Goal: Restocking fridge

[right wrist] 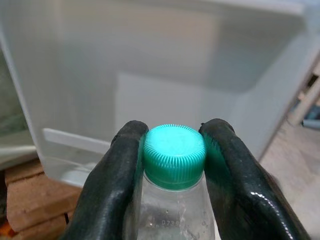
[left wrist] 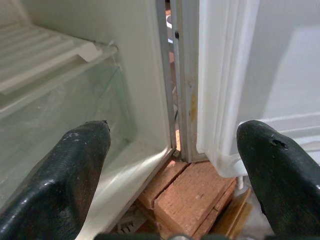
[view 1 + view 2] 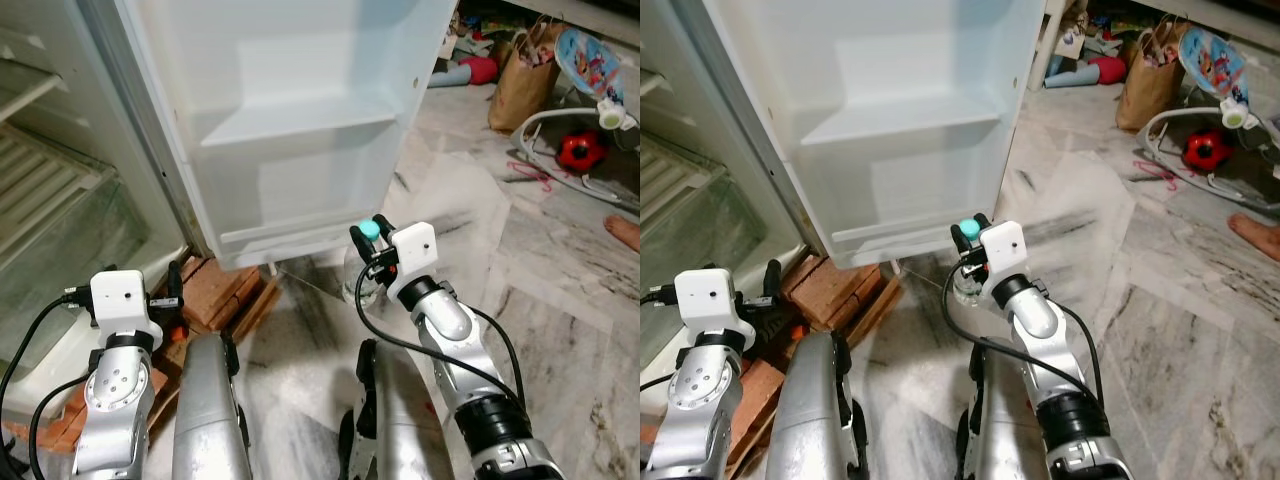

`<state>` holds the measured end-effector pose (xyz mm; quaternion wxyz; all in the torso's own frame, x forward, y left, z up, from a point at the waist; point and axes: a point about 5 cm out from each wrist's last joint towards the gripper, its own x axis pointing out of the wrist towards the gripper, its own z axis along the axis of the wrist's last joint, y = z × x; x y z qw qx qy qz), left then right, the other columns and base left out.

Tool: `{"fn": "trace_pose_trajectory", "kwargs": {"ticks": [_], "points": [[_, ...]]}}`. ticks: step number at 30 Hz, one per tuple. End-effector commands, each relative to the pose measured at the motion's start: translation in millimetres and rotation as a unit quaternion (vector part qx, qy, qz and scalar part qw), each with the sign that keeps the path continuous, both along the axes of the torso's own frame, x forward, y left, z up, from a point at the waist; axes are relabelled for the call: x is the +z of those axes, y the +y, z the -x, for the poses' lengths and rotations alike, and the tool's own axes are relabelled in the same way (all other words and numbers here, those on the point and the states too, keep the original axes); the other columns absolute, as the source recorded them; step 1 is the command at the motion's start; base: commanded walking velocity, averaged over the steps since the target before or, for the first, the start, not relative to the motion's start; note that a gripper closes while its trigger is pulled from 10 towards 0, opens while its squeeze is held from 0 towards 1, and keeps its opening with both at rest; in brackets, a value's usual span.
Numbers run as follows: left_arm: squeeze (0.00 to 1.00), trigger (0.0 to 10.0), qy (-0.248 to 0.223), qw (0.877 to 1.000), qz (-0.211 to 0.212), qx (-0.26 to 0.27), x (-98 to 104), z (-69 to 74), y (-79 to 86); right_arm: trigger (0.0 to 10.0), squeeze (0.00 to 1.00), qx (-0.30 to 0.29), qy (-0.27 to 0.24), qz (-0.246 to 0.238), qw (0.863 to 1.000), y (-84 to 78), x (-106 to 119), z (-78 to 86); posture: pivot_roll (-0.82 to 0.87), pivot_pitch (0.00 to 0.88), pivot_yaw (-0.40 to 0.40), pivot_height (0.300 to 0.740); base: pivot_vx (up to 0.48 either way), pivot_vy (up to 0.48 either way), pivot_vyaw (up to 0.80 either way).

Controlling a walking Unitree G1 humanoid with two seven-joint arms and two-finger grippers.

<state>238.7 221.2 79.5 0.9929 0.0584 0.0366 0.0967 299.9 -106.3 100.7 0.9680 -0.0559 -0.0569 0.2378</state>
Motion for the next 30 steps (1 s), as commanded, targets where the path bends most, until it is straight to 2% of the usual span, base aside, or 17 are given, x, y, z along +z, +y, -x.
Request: {"fn": "trace_pose_trajectory", "kwargs": {"ticks": [1, 6, 7, 10, 11, 14, 18, 22, 24, 30], "points": [[0.0, 10.0, -0.001, 1.0, -0.004, -0.006, 4, -0.2, -0.9, 10.0, 0.0, 0.041, -0.066, 0.016, 0.997, 15.0, 22, -2.4, 0.06, 0.181, -0.057, 0.521, 0.0, 0.0, 0.0], [0.0, 10.0, -0.003, 1.0, -0.006, -0.008, 7, 1.6, -0.5, 10.0, 0.0, 0.068, -0.115, 0.047, 0.99, 26.5, 38, -14.5, 0.08, 0.197, -0.055, 0.521, 0.0, 0.0, 0.0], [0.0, 10.0, -0.004, 1.0, -0.007, -0.008, 8, 3.2, 0.1, 10.0, 0.0, 0.079, -0.14, 0.065, 0.985, 31.1, 45, -20.7, 0.1, 0.211, -0.055, 0.521, 0.0, 0.0, 0.0], [0.0, 10.0, -0.006, 1.0, -0.008, -0.007, 10, 5.4, 0.8, 10.0, 0.0, 0.091, -0.166, 0.093, 0.977, 36.3, 51, -26.1, 0.11, 0.223, -0.056, 0.521, 0.0, 0.0, 0.0], [0.0, 10.0, -0.007, 1.0, -0.01, -0.007, 12, 7.9, 1.1, 10.0, 0.0, 0.098, -0.188, 0.125, 0.969, 39.8, 55, -32.3, 0.12, 0.234, -0.057, 0.521, 0.0, 0.0, 0.0], [0.0, 10.0, -0.007, 1.0, -0.011, -0.006, 14, 12.0, 1.4, 10.0, 0.0, 0.104, -0.202, 0.149, 0.962, 41.2, 58, -37.2, 0.13, 0.252, -0.057, 0.521, 0.0, 0.0, 0.0], [0.0, 10.0, 0.0, 1.0, -0.017, -0.003, 19, 24.2, 3.3, 10.0, 0.0, 0.096, -0.211, 0.195, 0.953, 38.5, 61, -53.1, 0.16, 0.297, -0.054, 0.521, 0.0, 0.0, 0.0], [0.0, 10.0, 0.002, 1.0, -0.021, -0.002, 23, 31.6, 4.3, 10.0, 0.0, 0.086, -0.222, 0.223, 0.945, 37.5, 63, -57.5, 0.19, 0.329, -0.056, 0.521, 0.0, 0.0, 0.0], [0.0, 10.0, 0.003, 1.0, -0.023, 0.0, 27, 35.8, 5.3, 10.0, 0.0, 0.09, -0.232, 0.229, 0.941, 40.5, 66, -59.3, 0.2, 0.346, -0.056, 0.521, 0.0, 0.0, 0.0], [0.0, 10.0, 0.008, 1.0, -0.027, 0.005, 34, 47.1, 6.3, 10.0, 0.0, 0.107, -0.29, 0.205, 0.929, 56.8, 90, -59.5, 0.21, 0.377, -0.058, 0.521, 0.0, 0.0, 0.0]]}}
